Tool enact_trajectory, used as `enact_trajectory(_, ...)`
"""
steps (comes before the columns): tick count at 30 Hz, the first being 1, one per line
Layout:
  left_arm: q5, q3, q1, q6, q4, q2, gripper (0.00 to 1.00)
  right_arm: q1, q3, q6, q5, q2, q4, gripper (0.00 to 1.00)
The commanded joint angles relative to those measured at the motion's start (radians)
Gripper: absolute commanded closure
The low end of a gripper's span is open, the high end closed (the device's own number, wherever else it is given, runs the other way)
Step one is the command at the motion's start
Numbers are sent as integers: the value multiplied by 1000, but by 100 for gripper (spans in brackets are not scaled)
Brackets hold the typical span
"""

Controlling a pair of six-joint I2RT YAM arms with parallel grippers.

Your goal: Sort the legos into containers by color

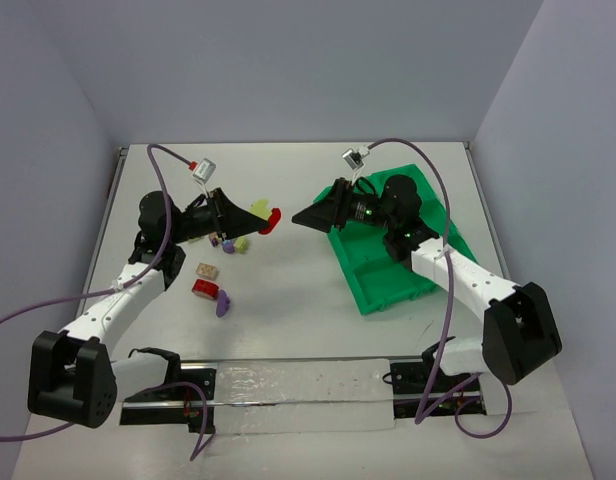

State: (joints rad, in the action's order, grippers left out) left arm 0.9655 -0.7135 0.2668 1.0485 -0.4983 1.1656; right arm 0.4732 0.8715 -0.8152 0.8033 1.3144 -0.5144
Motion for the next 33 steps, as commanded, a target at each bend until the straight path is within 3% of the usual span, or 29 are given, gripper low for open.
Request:
enact_trajectory(1,49,-3,3,43,-148,-35,100,3,9,-123,66,37,-173,18)
enact_trajectory(20,45,25,6,31,-135,-61,100,103,112,-158,129,146,-253,27)
enact_trajectory(26,41,37,5,35,-148,-75,100,110,135,-163,142,174,-253,42)
enact_trajectory(33,51,49,5,33,-156,-95,100,113,132,-173,136,190,-268,40)
